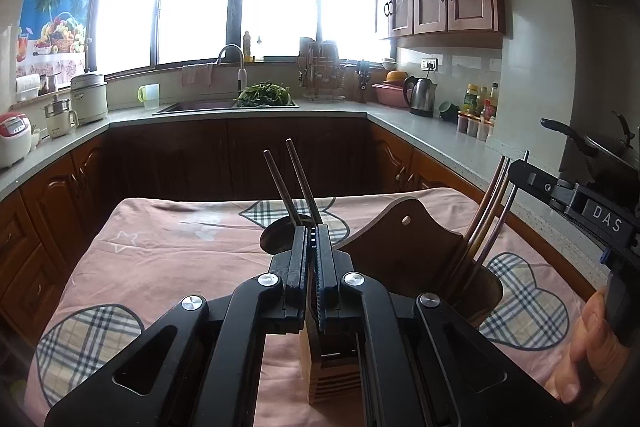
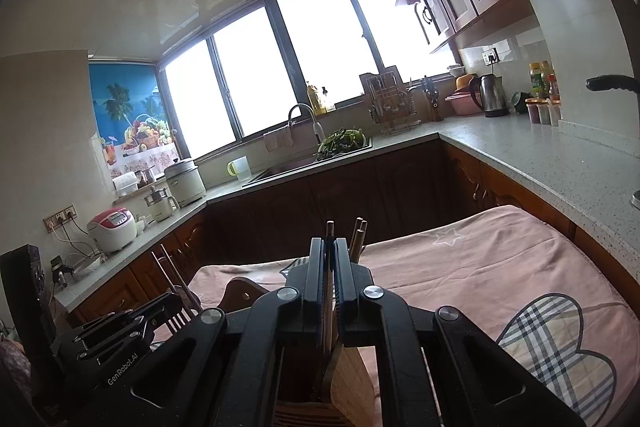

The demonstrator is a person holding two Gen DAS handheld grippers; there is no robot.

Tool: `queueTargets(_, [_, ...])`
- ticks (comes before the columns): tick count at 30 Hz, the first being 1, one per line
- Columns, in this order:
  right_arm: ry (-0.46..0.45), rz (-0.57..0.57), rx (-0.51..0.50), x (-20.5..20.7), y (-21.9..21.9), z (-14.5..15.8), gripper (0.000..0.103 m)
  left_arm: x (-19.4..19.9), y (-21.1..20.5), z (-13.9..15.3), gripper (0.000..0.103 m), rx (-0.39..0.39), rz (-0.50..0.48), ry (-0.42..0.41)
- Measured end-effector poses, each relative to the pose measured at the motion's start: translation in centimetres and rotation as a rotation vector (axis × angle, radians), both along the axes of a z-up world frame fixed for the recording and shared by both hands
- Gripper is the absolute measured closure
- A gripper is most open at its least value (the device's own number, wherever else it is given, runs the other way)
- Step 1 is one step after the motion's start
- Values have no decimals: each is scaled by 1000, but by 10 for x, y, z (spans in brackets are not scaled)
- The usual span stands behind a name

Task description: Organize utensils

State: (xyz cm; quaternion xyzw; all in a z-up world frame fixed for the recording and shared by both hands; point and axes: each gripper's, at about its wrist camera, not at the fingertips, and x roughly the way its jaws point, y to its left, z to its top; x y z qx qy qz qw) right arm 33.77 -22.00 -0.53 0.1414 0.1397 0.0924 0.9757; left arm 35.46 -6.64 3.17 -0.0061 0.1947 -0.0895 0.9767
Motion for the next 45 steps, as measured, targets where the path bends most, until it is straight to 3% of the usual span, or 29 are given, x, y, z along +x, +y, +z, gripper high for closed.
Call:
queueTargets(15, [29, 6, 13, 2, -5, -2, 93, 0, 6, -1, 99, -48, -6, 21])
queueTargets(24, [47, 1, 33, 2, -8, -2, 76, -2, 8, 2, 90, -62, -3, 23])
queueTargets(28, [46, 6, 48, 1, -12, 0, 60, -6, 9, 3, 65, -69, 1, 16])
queueTargets(32, [40, 4, 67, -4, -16, 5, 54, -12, 12, 5, 46, -84, 3, 15])
queueTargets(37, [17, 4, 99, -14, -24, 11, 27, -25, 18, 8, 13, -99, 23, 8])
queueTargets(43, [4, 23, 124, -26, -26, 14, 6, -38, 25, 8, 3, -123, 40, 31])
queueTargets(45, [4, 31, 132, -31, -25, 14, 4, -43, 29, 8, 1, -128, 49, 41])
